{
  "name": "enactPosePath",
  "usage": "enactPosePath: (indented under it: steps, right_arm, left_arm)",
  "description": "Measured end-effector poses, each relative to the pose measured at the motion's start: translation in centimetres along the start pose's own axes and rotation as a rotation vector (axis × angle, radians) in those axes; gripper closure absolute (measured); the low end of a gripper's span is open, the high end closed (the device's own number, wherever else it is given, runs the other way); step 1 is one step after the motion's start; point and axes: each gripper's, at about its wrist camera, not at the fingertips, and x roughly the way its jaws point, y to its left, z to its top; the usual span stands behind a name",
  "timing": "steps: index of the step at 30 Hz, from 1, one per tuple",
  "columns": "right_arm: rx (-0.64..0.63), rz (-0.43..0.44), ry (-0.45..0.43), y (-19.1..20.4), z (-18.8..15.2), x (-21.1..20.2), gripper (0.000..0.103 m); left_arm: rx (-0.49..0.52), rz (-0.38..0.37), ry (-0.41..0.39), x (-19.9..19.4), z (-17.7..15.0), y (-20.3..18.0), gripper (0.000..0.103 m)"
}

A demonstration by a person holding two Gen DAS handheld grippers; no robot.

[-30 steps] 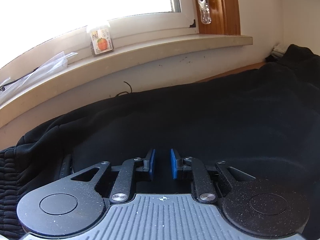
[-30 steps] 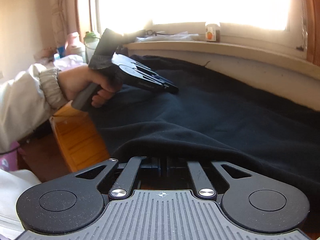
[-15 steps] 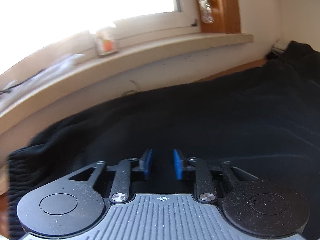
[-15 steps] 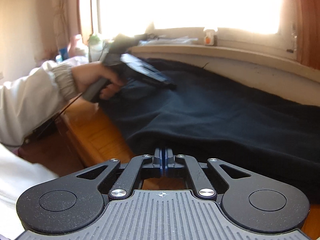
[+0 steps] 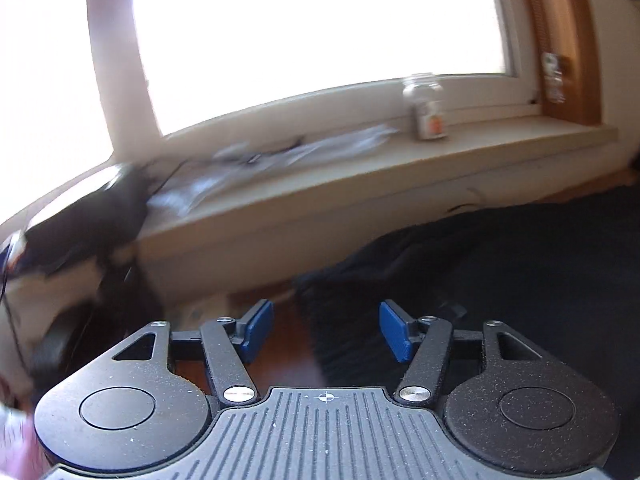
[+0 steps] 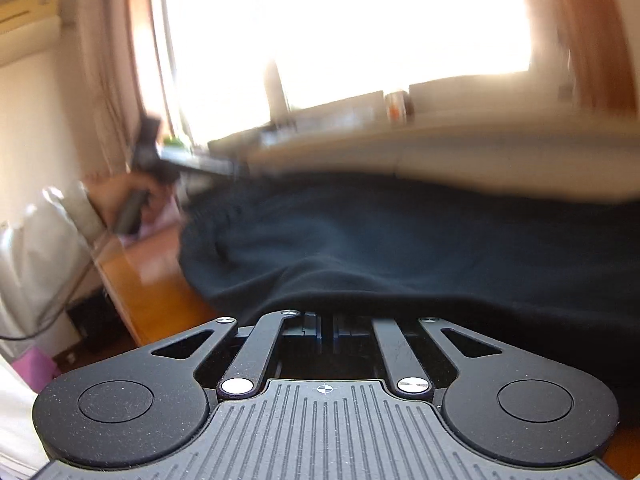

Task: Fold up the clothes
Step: 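Open both grippers and release the sweatpants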

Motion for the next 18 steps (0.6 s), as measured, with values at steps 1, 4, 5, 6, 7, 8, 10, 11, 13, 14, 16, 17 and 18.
enactPosePath:
  steps: [1,4,5,6,7,8,10,11,13,14,16,17,18]
  right_arm:
    - [-0.022,-0.003,-0.003,0.4,0.0,-0.6,0.097]
    - [-0.099,-0.028,0.079,1.0,-1.1,-0.7,0.097]
    - [-0.12,-0.038,0.107,1.1,-1.4,-0.6,0.097]
    - [-0.119,-0.043,0.128,1.0,-1.7,-0.3,0.096]
    - [-0.105,-0.044,0.138,0.7,-1.6,-0.1,0.096]
    - [-0.098,-0.052,0.145,0.5,-1.5,0.1,0.096]
    - [-0.085,-0.068,0.155,-0.2,-0.7,0.2,0.089]
    - [-0.084,-0.075,0.161,-0.4,-0.4,-0.2,0.082]
    - [-0.106,-0.095,0.18,-0.1,0.1,-1.7,0.08]
    - [-0.118,-0.106,0.192,0.0,0.4,-2.4,0.077]
    - [-0.141,-0.14,0.212,0.0,1.1,-3.7,0.074]
    - [-0.156,-0.164,0.222,0.0,1.6,-4.4,0.074]
    - [-0.169,-0.186,0.227,-0.2,2.2,-4.9,0.074]
  left_arm:
    - [-0.027,0.007,0.009,-0.2,-0.5,0.9,0.046]
    - [-0.118,-0.024,0.015,-1.1,-2.0,3.3,0.048]
    - [-0.139,-0.049,0.014,-1.4,-2.3,3.9,0.048]
    - [-0.148,-0.065,0.009,-1.8,-2.5,4.1,0.047]
    - [-0.148,-0.07,0.001,-2.0,-2.6,4.1,0.047]
    - [-0.148,-0.075,-0.006,-2.2,-2.7,4.0,0.047]
    - [-0.158,-0.083,-0.013,-2.2,-2.8,3.9,0.047]
    - [-0.166,-0.088,-0.016,-2.1,-2.7,3.8,0.047]
    - [-0.175,-0.1,-0.044,-2.2,-2.8,3.8,0.047]
    - [-0.175,-0.107,-0.065,-2.4,-2.9,3.8,0.047]
    - [-0.187,-0.114,-0.08,-2.5,-3.2,3.9,0.047]
    - [-0.197,-0.116,-0.081,-2.6,-3.4,4.0,0.047]
    - [-0.205,-0.12,-0.083,-2.7,-3.6,4.1,0.047]
